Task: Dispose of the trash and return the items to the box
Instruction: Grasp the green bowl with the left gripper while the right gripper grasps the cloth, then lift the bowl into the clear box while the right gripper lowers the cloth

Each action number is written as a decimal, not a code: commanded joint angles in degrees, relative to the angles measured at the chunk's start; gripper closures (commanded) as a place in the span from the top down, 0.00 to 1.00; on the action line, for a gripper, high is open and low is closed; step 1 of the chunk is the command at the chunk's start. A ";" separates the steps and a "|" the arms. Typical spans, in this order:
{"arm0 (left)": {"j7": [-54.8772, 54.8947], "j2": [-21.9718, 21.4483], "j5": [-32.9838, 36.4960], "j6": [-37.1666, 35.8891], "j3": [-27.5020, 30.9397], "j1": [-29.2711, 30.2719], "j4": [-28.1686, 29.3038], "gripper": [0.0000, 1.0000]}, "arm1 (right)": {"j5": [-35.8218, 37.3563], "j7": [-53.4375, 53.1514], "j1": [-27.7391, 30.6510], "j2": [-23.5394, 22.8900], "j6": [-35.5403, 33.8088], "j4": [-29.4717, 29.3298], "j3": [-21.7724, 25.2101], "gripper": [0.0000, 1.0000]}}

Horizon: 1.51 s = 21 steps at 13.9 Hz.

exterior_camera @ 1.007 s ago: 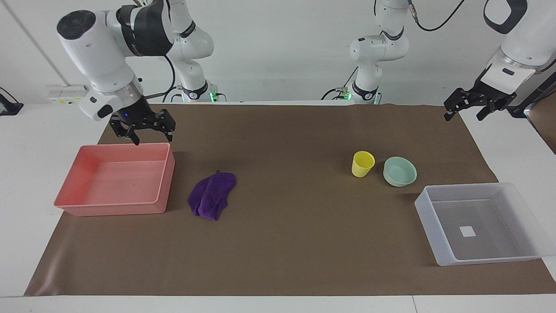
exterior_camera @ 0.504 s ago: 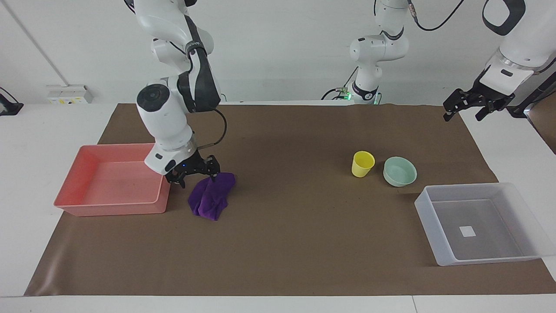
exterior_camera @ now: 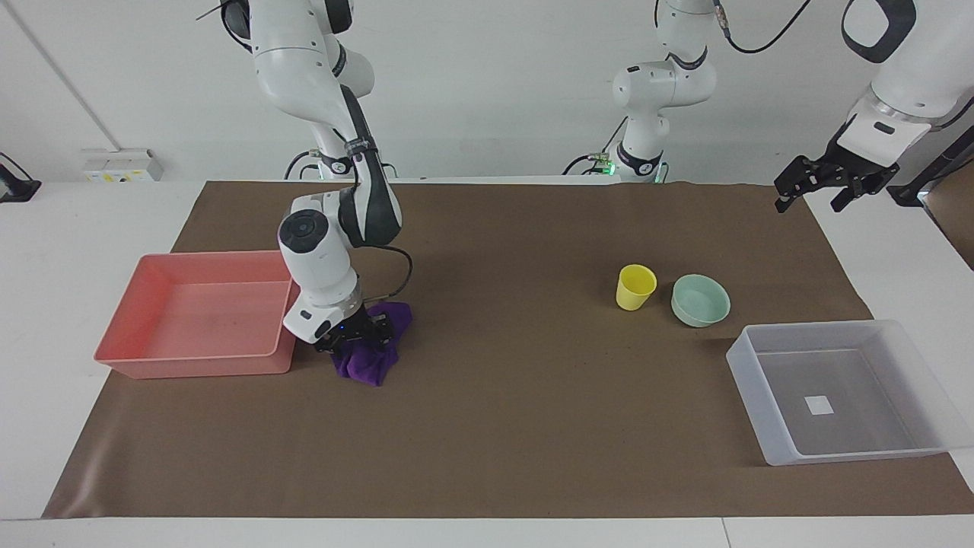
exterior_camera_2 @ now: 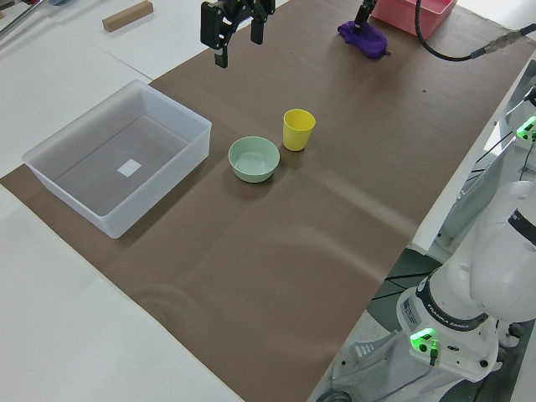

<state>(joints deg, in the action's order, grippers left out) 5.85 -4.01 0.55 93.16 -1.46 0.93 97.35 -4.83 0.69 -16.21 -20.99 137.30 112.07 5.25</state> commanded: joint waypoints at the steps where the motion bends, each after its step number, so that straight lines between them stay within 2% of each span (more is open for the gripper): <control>1: -0.04 -7.32 -0.47 14.19 0.32 -0.57 18.70 1.00 | -1.06 -0.42 -0.05 1.13 0.43 2.10 0.03 0.34; 2: -0.31 -7.42 -0.47 17.29 0.23 -0.58 22.23 1.00 | -1.06 -0.42 0.04 1.22 0.08 2.01 0.03 0.19; 4: -1.62 -6.46 -0.47 21.78 0.23 -0.75 27.16 1.00 | -1.06 -0.42 0.30 1.22 -1.06 1.58 0.03 0.00; 6: -2.50 -6.63 -0.47 25.48 0.23 -0.75 33.05 1.00 | -1.06 -0.60 0.22 1.48 -1.33 1.31 0.03 0.00; 8: -2.85 -6.11 -0.47 30.29 0.23 -1.45 38.06 1.00 | -1.06 -3.14 0.13 3.67 -4.12 0.79 0.03 0.00; 9: -3.03 -4.45 -0.47 35.20 0.23 -1.45 39.83 1.00 | -1.06 -3.15 0.56 5.42 -6.49 0.09 0.03 0.00; 12: -2.94 2.85 -0.47 46.91 0.23 -2.16 39.94 1.00 | -0.98 -3.15 1.09 10.26 -13.43 -2.02 0.20 0.00; 13: -3.12 4.69 -0.47 49.03 0.32 -2.16 39.67 0.94 | -0.98 -2.97 1.79 11.75 -15.98 -3.16 0.29 0.00; 14: -4.95 5.49 -0.47 49.57 0.41 -2.16 39.24 0.54 | -0.89 -2.71 2.84 12.81 -18.70 -4.39 0.29 0.00; 15: -5.66 6.02 -0.47 49.92 0.41 -2.16 39.14 0.01 | -0.89 -2.62 3.90 14.21 -21.86 -5.88 0.29 0.00; 17: -5.58 6.38 -0.47 49.58 0.41 -2.07 38.44 0.00 | -0.63 -1.92 6.88 16.15 -26.97 -8.61 0.47 0.00; 19: -5.58 6.47 -0.47 48.79 0.41 -1.98 38.00 0.00 | 0.07 3.76 10.74 18.52 -29.79 -8.53 0.64 0.00; 21: -5.67 6.03 -0.47 43.19 0.41 -1.98 35.12 0.00 | 0.17 10.53 16.36 19.58 -31.99 -8.27 0.64 0.00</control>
<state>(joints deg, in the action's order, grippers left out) 0.98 2.27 0.51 141.20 -1.51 -0.46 135.43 -4.75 5.49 -4.49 -2.22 106.99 103.40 6.21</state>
